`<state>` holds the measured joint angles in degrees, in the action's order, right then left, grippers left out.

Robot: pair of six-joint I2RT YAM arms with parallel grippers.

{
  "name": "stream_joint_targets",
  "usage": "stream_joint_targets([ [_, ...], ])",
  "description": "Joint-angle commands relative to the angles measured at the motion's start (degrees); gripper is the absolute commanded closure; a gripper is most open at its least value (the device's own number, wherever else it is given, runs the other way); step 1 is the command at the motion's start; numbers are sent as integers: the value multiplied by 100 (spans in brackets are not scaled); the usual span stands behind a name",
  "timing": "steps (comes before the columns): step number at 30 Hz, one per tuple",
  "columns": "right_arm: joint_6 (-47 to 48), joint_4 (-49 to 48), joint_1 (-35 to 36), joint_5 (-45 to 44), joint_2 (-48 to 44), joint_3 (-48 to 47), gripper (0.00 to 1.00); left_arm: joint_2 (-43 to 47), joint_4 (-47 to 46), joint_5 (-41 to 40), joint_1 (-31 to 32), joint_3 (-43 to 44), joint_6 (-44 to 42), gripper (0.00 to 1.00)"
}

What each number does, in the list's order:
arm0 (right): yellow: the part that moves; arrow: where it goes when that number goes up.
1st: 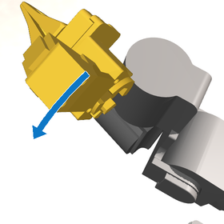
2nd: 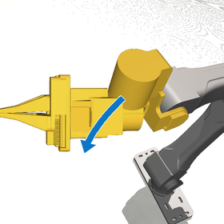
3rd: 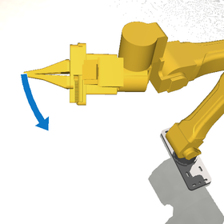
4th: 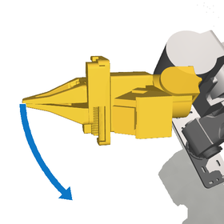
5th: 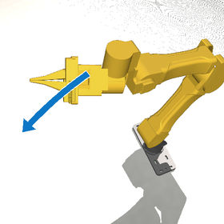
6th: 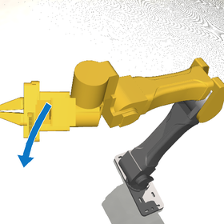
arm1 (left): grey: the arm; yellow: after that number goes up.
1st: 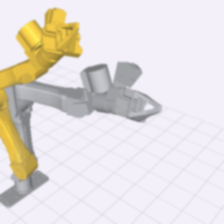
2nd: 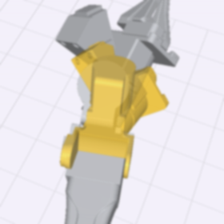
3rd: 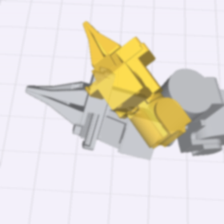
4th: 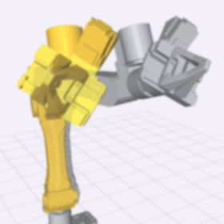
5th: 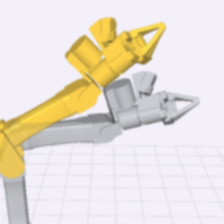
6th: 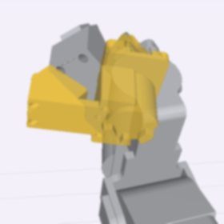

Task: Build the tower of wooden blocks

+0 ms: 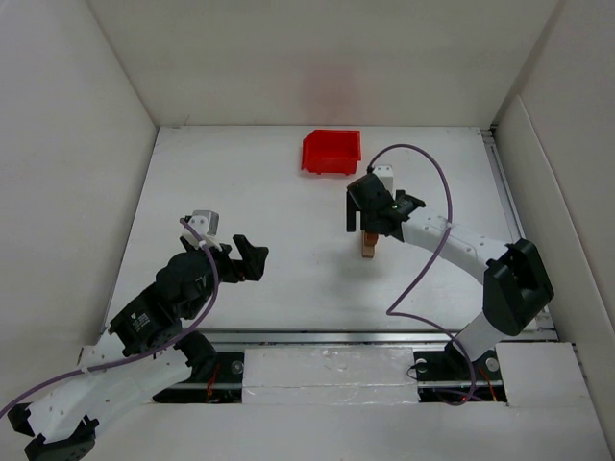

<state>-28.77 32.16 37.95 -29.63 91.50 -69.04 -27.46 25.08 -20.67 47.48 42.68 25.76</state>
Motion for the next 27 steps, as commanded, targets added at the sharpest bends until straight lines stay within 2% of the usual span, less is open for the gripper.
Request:
stream_joint_targets([
  [1,-40,-52,98,-140,-246,-303,0,13,-267,36,-20,-66,-80,1],
  [7,21,-122,98,-131,-922,-269,0,-4,-215,-86,-20,-58,-1,1],
  [11,257,-184,212,-245,-1923,-5,0,83,-4,-656,-20,30,184,1],
  [15,600,-272,212,-368,-3625,539,0,241,190,-1079,-81,179,315,1],
  [18,785,131,212,-534,-4384,445,0,382,331,-1360,-81,311,421,1],
  [23,1049,1124,212,-764,-5071,-39,0,768,462,-1843,-81,461,474,1],
  [27,1260,1512,212,-431,-5529,-277,0,997,682,-2284,-81,575,746,1],
])
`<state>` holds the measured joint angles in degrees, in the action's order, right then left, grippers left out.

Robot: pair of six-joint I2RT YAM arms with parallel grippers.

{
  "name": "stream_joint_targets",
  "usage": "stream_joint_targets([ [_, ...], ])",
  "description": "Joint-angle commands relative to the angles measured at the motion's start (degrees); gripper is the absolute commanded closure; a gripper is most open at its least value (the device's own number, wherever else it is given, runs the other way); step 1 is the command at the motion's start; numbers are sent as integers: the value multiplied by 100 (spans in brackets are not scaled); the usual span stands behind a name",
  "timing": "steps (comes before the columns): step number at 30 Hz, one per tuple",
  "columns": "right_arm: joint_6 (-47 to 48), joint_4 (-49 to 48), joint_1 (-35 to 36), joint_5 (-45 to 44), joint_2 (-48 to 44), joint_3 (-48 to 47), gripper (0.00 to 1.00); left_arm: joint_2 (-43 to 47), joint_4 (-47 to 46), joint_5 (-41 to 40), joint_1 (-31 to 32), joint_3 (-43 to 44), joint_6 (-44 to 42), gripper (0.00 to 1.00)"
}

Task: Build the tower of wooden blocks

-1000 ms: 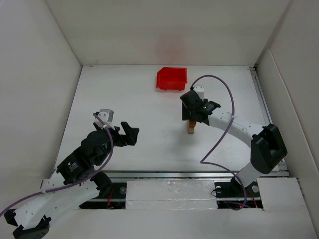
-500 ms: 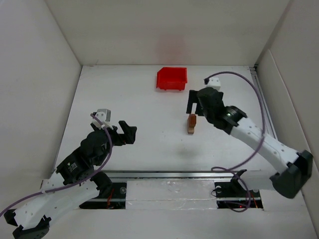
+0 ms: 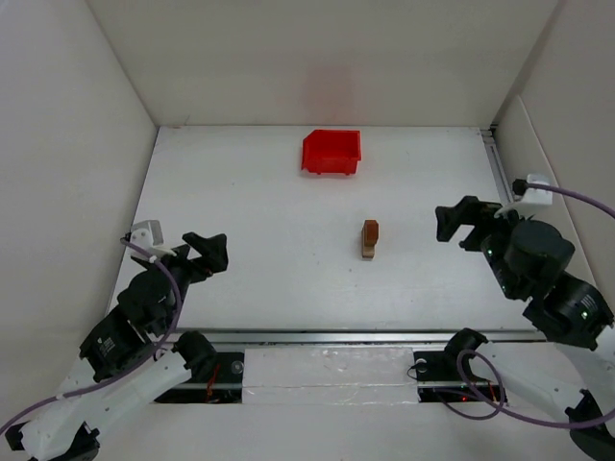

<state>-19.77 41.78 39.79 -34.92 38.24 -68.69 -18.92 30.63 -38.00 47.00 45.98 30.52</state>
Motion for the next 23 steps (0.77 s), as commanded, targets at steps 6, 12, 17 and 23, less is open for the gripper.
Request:
stream_joint_targets([
  [6,509,893,29,205,-633,-505,0,459,136,-797,-33,429,288,1],
  [12,597,832,29,275,-774,-383,0,293,136,-1016,-33,465,261,1],
  [17,667,770,29,301,-695,-356,0,2,171,-937,-33,421,323,1],
  [23,624,604,29,415,-669,-190,0,-121,171,-876,-33,368,349,1],
])
